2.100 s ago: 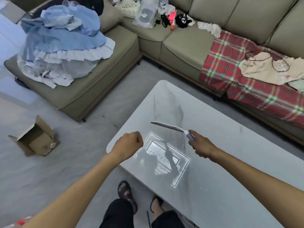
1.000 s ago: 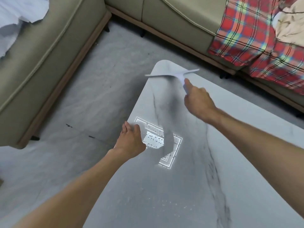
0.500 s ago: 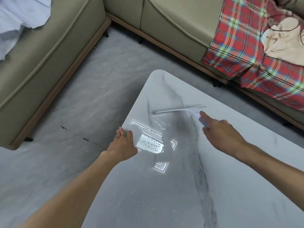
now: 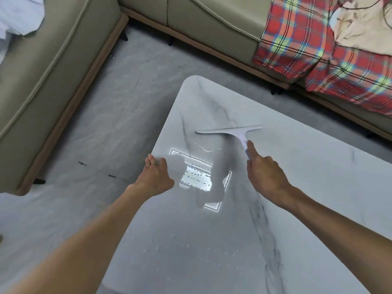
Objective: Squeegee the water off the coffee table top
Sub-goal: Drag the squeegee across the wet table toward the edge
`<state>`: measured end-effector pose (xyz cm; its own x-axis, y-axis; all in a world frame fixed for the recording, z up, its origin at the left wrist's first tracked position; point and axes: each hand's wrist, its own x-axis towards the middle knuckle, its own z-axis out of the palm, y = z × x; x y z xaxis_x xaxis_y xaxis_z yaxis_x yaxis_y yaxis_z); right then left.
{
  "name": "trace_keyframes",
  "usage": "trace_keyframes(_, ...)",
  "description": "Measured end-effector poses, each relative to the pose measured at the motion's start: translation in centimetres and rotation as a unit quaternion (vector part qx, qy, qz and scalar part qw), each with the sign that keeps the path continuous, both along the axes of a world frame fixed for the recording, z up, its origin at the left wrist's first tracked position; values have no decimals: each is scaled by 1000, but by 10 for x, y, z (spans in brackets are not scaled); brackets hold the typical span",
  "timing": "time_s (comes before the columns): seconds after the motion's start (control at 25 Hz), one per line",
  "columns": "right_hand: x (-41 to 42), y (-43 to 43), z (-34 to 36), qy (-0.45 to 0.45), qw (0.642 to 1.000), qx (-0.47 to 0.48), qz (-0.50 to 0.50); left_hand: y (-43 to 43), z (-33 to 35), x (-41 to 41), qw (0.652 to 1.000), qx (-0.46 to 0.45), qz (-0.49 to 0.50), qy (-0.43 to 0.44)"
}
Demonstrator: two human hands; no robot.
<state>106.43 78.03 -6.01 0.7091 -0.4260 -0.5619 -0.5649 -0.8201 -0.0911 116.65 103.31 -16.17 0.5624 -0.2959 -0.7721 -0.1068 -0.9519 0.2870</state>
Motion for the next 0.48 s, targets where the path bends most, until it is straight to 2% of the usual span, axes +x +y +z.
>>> trace_keyframes(0.2,-39,7,30,73,997,29,-23,-3,3,-3,1000,2,6,1)
trace_keyframes(0.36,20,-28,25,-11,1000,-18,-23,-2,-2,-7,1000,7,4,-18)
trace_keyframes(0.48,72,-49,7,-43,994,12,-100,-4,-5,-8,1000,8,10,-24)
